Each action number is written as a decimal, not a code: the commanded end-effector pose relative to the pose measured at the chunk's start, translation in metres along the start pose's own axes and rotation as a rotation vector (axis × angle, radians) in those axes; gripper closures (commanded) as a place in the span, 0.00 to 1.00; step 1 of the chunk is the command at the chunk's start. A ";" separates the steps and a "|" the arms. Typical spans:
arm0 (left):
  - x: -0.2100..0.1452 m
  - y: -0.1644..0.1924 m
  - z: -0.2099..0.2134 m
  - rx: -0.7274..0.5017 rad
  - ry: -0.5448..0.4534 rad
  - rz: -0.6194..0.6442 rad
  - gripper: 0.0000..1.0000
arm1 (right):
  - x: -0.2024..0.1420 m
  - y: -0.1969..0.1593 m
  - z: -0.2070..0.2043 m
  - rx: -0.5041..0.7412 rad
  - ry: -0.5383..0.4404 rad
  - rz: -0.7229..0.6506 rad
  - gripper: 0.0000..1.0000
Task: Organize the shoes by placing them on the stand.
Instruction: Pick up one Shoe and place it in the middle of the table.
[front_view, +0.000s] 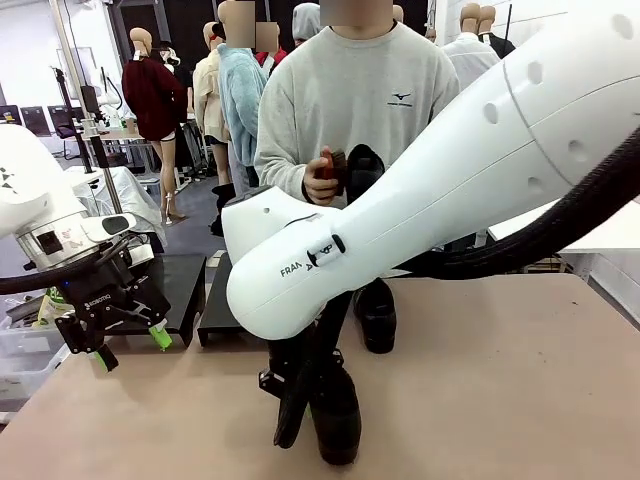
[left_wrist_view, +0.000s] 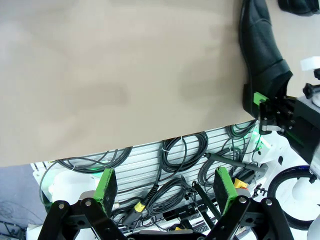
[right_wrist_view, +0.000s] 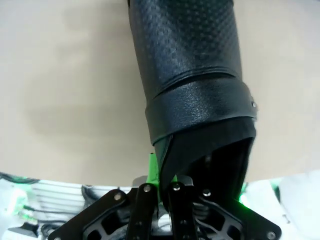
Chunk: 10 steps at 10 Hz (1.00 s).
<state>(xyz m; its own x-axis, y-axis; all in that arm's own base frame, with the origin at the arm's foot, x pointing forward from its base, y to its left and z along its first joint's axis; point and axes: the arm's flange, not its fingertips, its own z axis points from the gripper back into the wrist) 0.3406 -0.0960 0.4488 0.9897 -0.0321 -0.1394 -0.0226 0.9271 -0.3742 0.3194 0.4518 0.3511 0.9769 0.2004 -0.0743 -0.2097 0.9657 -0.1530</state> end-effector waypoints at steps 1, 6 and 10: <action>-0.001 0.001 0.000 -0.006 0.004 0.000 0.00 | 0.005 0.004 0.005 0.035 0.010 -0.029 0.73; -0.001 0.001 0.000 -0.006 0.004 0.000 0.00 | 0.000 -0.001 0.013 0.065 0.018 -0.071 0.00; -0.001 0.001 0.000 -0.006 0.004 0.000 0.00 | -0.013 -0.011 0.028 0.093 0.018 -0.092 0.00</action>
<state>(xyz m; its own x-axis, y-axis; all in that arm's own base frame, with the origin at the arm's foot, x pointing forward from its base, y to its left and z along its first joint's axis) 0.3406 -0.0960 0.4488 0.9897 -0.0321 -0.1394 -0.0226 0.9271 -0.3742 0.3198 0.4541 0.3789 0.9888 0.1246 -0.0819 -0.1310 0.9883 -0.0778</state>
